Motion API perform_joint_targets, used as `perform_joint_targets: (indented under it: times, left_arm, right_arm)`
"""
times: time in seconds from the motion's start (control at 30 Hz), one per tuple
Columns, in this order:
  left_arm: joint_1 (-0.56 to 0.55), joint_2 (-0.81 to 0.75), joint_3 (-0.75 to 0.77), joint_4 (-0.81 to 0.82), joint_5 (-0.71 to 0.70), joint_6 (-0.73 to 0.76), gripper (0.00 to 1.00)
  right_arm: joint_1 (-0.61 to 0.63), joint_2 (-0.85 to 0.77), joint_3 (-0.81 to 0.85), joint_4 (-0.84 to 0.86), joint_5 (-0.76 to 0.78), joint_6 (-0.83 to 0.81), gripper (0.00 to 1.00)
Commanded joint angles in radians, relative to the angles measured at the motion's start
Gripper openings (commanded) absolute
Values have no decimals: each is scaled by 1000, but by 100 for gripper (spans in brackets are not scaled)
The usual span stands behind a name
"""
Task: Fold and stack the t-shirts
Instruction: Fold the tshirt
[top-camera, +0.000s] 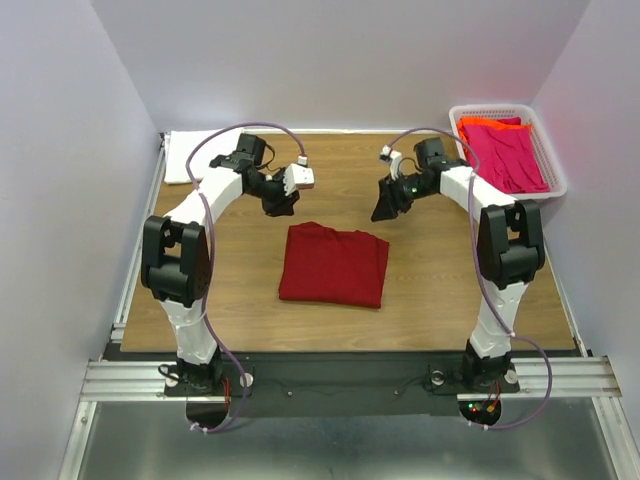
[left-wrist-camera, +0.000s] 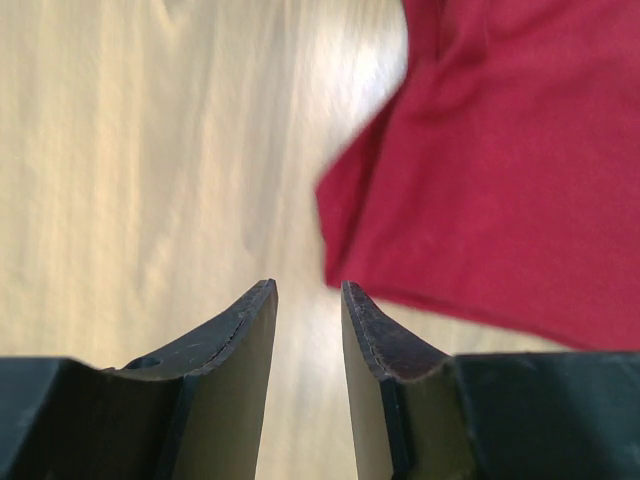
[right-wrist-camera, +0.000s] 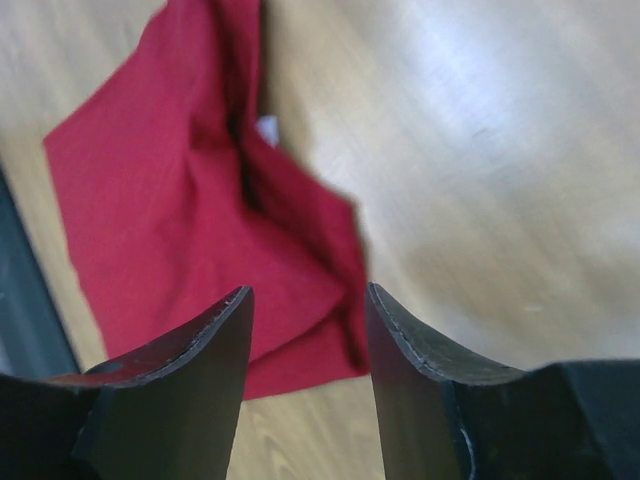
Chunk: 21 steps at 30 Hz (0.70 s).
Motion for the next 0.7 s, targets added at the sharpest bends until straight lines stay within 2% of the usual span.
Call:
perform_joint_targets:
  times: [0.0,0.67]
  left_arm:
    - [12,29,37,-132,102,-47,44]
    - [12,194,37,-42,54,-123,45]
  right_arm:
    - [14,16,-36,-18,-77,-1,55]
    - [63,84,-115,-5,-41,-68,55]
